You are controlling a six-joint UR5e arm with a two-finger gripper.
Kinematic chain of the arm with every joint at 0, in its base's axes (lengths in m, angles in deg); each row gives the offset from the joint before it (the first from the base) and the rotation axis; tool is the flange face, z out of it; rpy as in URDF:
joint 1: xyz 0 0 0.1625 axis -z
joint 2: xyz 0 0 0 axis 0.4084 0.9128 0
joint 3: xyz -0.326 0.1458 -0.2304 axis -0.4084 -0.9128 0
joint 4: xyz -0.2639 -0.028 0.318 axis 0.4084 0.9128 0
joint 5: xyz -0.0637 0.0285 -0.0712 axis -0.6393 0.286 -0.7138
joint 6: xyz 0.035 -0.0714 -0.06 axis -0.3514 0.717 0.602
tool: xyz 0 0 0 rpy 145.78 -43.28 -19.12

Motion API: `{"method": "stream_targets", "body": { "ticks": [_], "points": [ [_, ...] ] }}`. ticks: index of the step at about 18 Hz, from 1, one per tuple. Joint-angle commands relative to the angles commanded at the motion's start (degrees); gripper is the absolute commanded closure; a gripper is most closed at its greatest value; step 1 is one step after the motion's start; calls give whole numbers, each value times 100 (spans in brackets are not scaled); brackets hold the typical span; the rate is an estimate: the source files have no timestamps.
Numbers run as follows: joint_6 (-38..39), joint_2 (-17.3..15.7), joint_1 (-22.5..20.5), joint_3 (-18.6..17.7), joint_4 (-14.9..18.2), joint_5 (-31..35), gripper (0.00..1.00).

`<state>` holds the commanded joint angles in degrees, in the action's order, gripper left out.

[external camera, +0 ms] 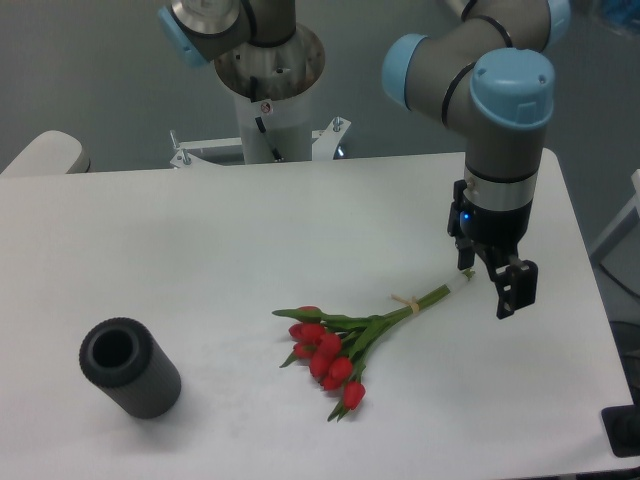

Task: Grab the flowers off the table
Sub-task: 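Move the open gripper toward the red tulip bundle's stems, then lower the gripper over the tulip stems near the band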

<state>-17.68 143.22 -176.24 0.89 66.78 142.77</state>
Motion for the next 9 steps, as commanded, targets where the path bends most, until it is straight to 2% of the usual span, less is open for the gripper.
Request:
{"method": "stream_targets", "body": {
  "ticks": [3,6,9],
  "points": [
    [201,-44,0,-360,-158,-210,0],
    [895,-123,9,-869,-474,-509,0],
    [1895,-132,237,-1222,-659,-527,0]
  ]
}}
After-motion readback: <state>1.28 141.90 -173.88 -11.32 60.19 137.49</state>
